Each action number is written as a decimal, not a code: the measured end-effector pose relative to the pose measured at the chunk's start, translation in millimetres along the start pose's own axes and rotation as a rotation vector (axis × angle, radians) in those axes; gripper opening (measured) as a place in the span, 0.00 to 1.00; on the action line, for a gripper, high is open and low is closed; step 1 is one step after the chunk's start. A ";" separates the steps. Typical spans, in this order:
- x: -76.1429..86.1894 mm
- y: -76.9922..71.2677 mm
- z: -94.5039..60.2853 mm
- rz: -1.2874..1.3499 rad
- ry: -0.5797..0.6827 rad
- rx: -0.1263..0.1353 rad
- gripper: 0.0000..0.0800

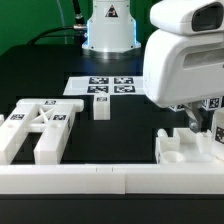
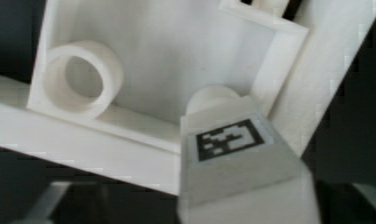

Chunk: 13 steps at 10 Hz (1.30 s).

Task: Assemble chair

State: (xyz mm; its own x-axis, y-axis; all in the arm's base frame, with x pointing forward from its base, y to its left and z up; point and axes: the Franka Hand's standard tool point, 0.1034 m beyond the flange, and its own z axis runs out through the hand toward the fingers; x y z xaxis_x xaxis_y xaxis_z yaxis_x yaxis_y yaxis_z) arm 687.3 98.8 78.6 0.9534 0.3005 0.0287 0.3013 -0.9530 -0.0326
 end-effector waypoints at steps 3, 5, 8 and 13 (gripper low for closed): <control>-0.4 0.4 0.4 0.024 -0.001 0.000 0.36; -0.3 0.1 0.6 0.153 -0.001 0.002 0.36; 0.1 -2.4 0.7 0.485 -0.001 0.002 0.36; 1.1 -3.0 1.0 0.940 0.000 0.026 0.36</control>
Offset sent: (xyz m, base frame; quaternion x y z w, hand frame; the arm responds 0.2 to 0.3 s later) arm 0.0000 0.0000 0.0000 0.0000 0.0000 0.0000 1.0000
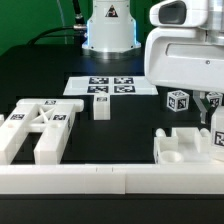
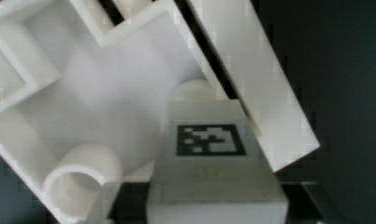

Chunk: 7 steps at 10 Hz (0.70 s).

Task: Assemble chair

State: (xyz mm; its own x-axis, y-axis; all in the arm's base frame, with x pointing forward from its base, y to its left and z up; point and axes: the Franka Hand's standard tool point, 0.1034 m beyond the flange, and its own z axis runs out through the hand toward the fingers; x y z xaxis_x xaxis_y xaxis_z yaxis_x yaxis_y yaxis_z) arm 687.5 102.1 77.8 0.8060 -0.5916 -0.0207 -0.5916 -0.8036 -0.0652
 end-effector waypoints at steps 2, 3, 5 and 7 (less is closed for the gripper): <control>-0.2 -0.1 0.2 0.133 -0.001 0.001 0.36; -0.3 -0.1 0.4 0.221 -0.002 0.001 0.36; -0.3 0.1 0.7 0.330 -0.002 0.000 0.36; -0.5 -0.1 0.8 0.427 -0.002 0.000 0.36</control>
Offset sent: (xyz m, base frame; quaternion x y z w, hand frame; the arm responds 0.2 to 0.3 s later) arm 0.0016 0.0002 -0.0010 0.0046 -0.0058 0.2091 0.9779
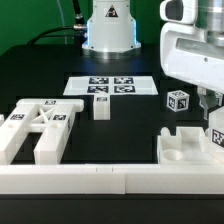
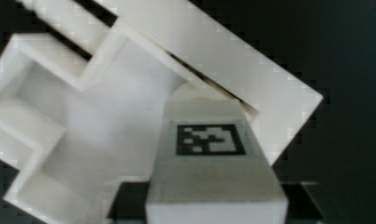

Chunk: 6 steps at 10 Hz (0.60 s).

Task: Assemble chair

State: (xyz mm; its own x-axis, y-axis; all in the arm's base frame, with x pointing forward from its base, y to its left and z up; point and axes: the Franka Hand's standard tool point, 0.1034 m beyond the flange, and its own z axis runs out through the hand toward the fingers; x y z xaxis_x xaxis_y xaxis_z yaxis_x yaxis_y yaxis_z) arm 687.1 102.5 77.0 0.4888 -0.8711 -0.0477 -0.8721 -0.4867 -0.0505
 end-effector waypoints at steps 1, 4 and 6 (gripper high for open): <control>-0.2 -0.1 0.0 0.000 0.000 0.000 0.46; -1.3 1.9 -1.1 -0.151 -0.007 -0.019 0.77; 1.4 -1.1 -3.3 -0.377 0.006 -0.011 0.80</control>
Offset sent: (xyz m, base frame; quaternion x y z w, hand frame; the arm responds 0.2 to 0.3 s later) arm -0.0048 -0.0034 0.0054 -0.0399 -0.0192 -0.1294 0.9906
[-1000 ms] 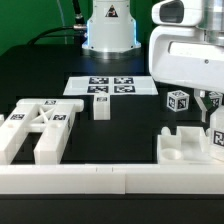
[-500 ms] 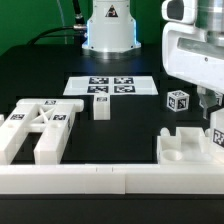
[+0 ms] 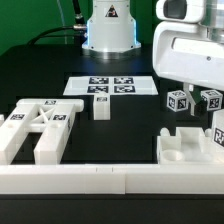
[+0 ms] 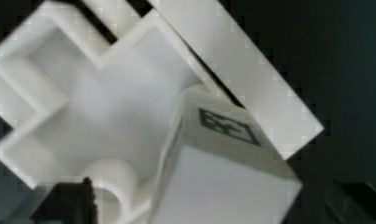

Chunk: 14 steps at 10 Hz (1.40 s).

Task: Assemble chair

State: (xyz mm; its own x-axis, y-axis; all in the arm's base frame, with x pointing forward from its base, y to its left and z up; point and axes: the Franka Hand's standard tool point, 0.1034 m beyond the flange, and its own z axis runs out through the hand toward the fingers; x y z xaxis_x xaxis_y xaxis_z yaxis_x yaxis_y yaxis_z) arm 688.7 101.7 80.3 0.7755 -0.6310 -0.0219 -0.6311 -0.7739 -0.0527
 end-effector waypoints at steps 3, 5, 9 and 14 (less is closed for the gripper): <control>0.8 0.8 0.0 -0.178 0.001 -0.001 0.81; 1.1 1.1 0.0 -0.306 0.001 -0.003 0.81; -1.6 -0.7 0.3 -0.680 0.006 -0.016 0.81; 2.6 1.7 0.1 -1.175 0.018 -0.058 0.81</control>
Offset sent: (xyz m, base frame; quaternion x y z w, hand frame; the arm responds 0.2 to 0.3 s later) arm 0.0000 0.0000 0.0000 0.0000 0.0000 -0.1938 0.9810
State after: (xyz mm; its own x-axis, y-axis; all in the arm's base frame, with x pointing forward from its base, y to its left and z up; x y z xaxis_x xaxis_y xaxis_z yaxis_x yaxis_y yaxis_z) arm 689.7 98.7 80.1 0.8814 0.4717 0.0245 0.4715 -0.8818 0.0141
